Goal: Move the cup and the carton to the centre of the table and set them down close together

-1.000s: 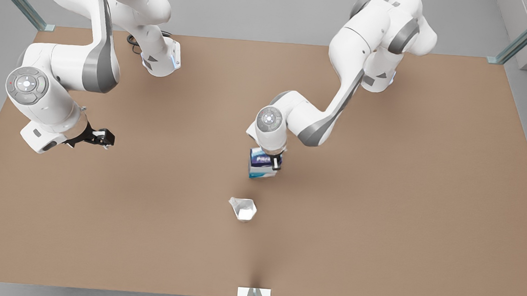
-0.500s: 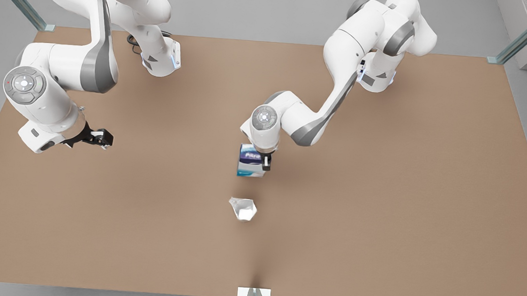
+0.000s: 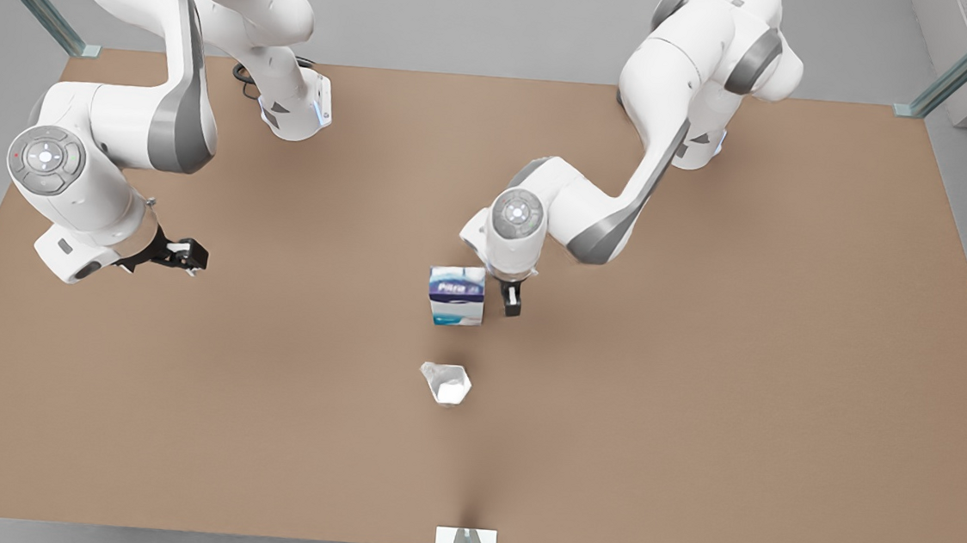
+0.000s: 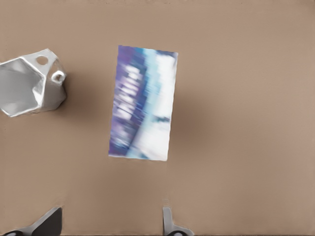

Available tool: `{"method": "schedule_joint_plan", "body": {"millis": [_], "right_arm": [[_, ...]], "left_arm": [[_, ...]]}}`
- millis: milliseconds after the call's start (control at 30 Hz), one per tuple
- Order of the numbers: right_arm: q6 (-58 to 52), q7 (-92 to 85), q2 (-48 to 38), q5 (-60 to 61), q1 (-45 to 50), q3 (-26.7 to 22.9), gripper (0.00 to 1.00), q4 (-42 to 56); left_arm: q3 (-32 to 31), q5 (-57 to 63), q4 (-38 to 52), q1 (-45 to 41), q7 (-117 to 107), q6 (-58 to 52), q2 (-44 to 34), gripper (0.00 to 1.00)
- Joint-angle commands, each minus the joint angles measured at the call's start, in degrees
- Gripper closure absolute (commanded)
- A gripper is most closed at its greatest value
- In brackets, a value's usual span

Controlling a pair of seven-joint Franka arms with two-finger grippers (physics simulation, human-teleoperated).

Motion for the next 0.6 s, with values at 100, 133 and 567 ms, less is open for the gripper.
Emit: {"method": "schedule_joint_plan", "body": {"millis": [100,133,567], "right_arm": [[0.0,0.0,0.0,0.0,0.0,0.0,0.00,0.0],[0.0,0.0,0.0,-0.1,0.0,0.0,0.00,0.0],[0.0,0.0,0.0,0.0,0.0,0.0,0.00,0.0]], "left_arm": [[0.2,-8.6,6.1,7.7,-0.7,-7.8,-4.4,0.00],[0.2,-8.6,5.6,10.7,-7.7,-7.9,-6.7,0.00],[5.3,8.2,-17.6,35.3,-41.8,-10.7,-25.5,0.00]]}}
